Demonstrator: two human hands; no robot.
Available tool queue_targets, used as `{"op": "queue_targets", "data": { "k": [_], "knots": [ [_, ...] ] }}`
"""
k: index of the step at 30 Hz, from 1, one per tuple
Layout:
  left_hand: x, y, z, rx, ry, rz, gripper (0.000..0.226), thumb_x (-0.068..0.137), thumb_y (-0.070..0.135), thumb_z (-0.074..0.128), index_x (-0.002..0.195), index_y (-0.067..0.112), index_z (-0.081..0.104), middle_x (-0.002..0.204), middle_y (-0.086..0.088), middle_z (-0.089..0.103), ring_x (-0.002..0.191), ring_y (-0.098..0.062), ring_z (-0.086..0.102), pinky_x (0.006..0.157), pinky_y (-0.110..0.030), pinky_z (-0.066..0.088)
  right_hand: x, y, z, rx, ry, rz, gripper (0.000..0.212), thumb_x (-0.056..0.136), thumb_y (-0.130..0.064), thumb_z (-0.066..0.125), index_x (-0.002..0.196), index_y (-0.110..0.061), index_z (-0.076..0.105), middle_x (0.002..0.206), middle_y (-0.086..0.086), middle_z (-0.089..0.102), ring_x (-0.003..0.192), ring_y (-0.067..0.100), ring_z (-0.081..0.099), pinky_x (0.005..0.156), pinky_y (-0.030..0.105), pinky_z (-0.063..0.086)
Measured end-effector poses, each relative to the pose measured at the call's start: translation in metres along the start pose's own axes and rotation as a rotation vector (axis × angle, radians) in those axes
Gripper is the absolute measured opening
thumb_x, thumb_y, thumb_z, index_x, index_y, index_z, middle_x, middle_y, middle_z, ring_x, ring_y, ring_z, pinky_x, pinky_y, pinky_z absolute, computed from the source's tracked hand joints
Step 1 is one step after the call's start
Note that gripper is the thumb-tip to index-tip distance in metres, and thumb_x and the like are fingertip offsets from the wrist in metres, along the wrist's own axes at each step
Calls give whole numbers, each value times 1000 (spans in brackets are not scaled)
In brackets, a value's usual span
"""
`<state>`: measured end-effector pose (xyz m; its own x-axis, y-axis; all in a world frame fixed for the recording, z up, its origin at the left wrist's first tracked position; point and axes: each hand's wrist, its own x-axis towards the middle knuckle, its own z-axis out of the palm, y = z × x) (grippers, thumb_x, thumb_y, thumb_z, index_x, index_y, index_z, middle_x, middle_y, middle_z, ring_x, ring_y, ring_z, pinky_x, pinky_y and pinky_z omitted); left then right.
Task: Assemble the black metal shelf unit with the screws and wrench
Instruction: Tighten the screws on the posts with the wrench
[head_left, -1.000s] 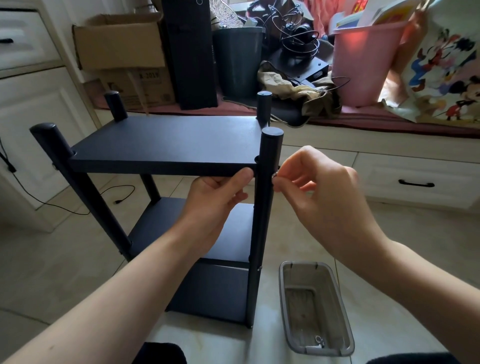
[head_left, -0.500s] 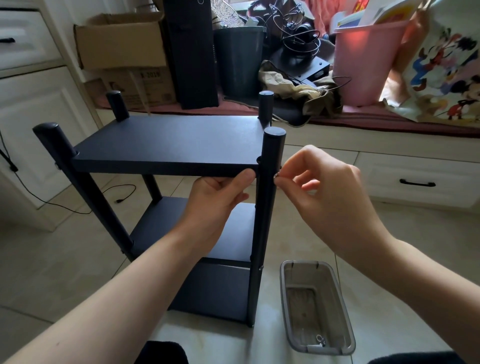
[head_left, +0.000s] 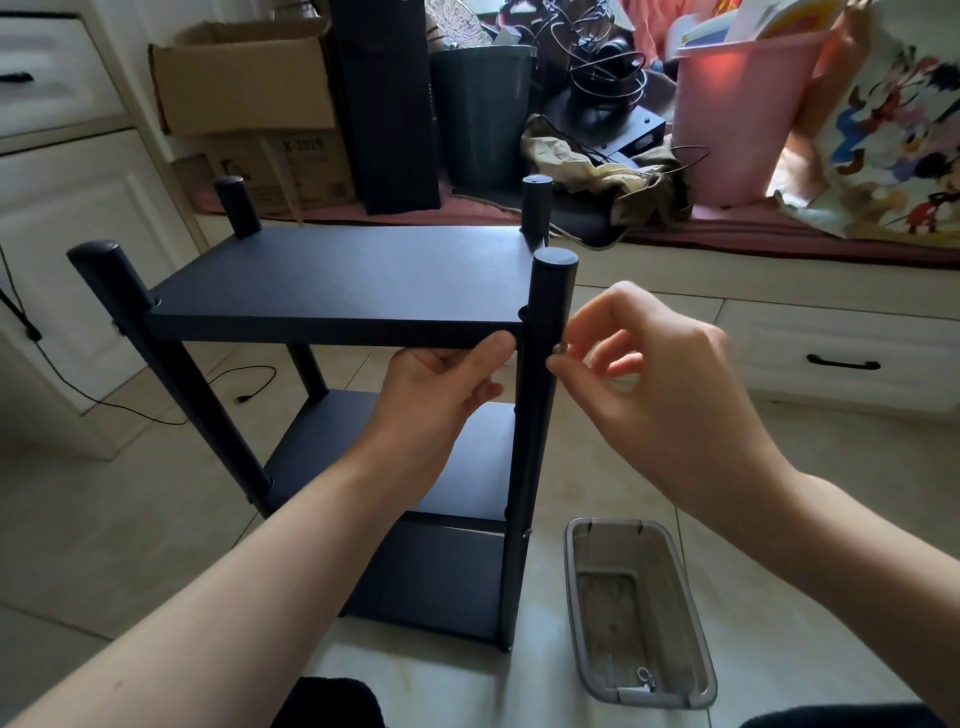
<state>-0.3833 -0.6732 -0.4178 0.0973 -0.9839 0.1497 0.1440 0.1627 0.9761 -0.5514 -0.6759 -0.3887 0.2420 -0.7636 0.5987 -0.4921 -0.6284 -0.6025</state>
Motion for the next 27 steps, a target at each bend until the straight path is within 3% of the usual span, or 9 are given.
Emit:
{"op": "queue_targets", "data": {
  "k": [4, 9, 16, 20, 27],
  "knots": [
    [0, 0, 0, 19, 3, 9, 34, 91, 20, 64, 58, 27, 69, 55, 17, 58, 59, 0, 57, 72, -16, 53, 1, 0, 2, -30, 10, 28, 16, 83, -23, 77, 85, -18, 62, 76, -11, 64, 69, 8, 62, 68, 30, 53],
    [-2, 0, 0, 33, 6, 18, 18, 95, 16, 61, 77, 22, 63, 54, 19, 58, 58, 2, 59, 71, -17, 50, 2, -1, 1, -43, 33, 48, 13, 82, -26, 75, 79, -19, 64, 69, -11, 65, 69, 6, 63, 65, 21, 49],
    [0, -1, -2, 44, -11, 3, 38, 94, 18, 62, 59, 28, 72, 53, 18, 57, 55, 1, 54, 72, -21, 49, 1, 0, 0, 3, 17, 51, 11, 82, -22, 76, 80, -19, 65, 69, -12, 65, 69, 7, 65, 66, 21, 52],
    [-1, -2, -2, 33, -45, 15, 20, 80, 36, 66, 62, 35, 73, 55, 19, 55, 58, 0, 53, 73, -17, 51, 2, 0, -1, -10, 12, 28, 10, 83, -21, 77, 84, -19, 67, 72, -15, 65, 72, 4, 65, 68, 18, 53],
    [-3, -9, -4, 72, -14, 41, 25, 70, 53, 69, 67, 29, 69, 58, 6, 46, 62, -11, 47, 86, -37, 49, 2, -2, 0, -13, 26, 24, 11, 82, -20, 79, 86, -18, 69, 74, -19, 65, 75, 0, 65, 70, 11, 51]
  ]
}}
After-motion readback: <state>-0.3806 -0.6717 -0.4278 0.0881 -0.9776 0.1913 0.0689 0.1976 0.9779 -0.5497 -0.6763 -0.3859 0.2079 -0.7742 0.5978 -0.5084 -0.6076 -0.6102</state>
